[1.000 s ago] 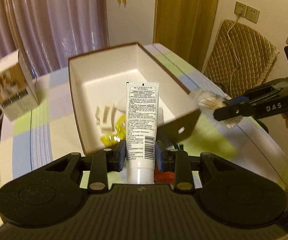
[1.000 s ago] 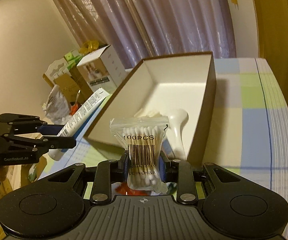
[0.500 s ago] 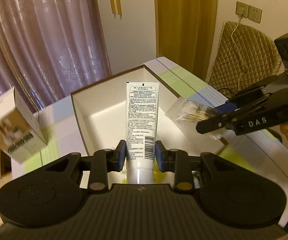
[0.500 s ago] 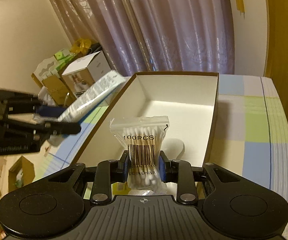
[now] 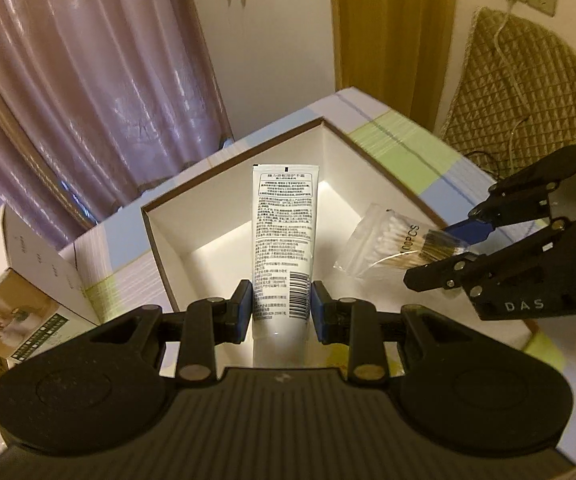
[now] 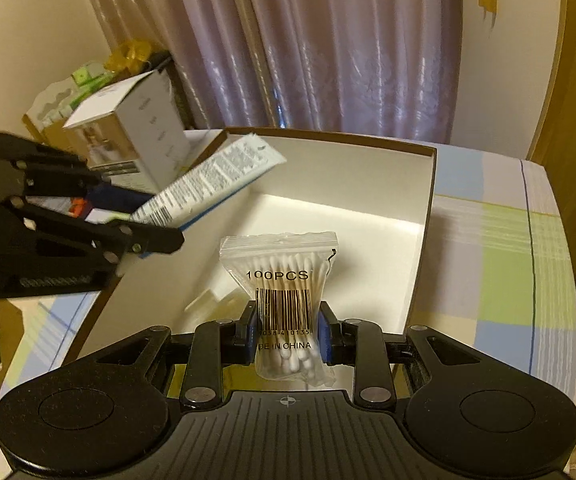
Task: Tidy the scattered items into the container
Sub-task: 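Lift the white tube and swab bag and carry both over the box, then lower the tube and swab bag into the box and open both tools, then withdraw both tools from the box toward the remaining items, then grasp the green tube with the right tool while the left tool grasps the white pill bottle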
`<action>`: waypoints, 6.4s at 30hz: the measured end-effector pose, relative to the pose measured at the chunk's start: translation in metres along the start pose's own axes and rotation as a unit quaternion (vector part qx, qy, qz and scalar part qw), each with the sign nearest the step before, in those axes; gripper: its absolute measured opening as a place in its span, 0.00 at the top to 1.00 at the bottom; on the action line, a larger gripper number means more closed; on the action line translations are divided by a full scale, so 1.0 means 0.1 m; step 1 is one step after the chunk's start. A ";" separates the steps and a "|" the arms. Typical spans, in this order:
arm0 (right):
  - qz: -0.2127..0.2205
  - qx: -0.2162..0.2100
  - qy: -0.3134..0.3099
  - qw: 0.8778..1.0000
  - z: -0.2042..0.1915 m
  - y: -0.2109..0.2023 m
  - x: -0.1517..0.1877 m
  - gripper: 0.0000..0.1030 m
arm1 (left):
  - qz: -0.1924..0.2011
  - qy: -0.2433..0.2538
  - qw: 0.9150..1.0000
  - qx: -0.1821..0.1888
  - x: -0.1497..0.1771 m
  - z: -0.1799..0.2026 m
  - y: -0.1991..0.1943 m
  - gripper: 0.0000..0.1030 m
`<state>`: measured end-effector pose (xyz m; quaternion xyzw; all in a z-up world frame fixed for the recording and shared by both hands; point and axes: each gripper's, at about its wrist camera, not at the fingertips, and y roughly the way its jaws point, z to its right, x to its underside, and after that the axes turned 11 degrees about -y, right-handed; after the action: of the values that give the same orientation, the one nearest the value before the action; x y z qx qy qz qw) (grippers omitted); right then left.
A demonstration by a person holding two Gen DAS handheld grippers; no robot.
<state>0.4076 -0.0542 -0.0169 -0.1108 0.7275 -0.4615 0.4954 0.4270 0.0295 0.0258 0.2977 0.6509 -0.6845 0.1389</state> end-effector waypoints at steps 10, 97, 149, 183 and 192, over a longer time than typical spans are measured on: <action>-0.030 0.010 -0.030 0.999 0.16 0.48 -0.29 0.69 | -0.046 -0.041 0.998 -0.013 -0.13 -0.28 0.66 0.75; 0.016 0.037 -0.109 0.993 -0.26 -0.24 0.34 0.00 | -0.007 -0.040 0.998 -0.043 0.23 0.03 0.14 0.03; 0.042 0.048 -0.005 0.998 -0.75 -0.90 1.33 0.00 | 0.039 -0.169 0.984 -0.051 1.53 0.10 -1.03 0.01; -0.022 0.040 0.125 0.991 -0.69 -0.18 2.06 0.27 | -0.083 -0.236 0.968 -0.038 2.47 0.11 -0.34 0.01; -0.022 0.051 0.104 0.993 -0.71 0.02 1.99 0.51 | -0.088 -0.242 0.966 -0.034 2.47 0.01 -0.26 0.01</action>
<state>0.2529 -0.1364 -0.1354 -0.0523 0.7479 -0.5178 0.4120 0.2186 0.0797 -0.0986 0.0599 0.6441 -0.7233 0.2416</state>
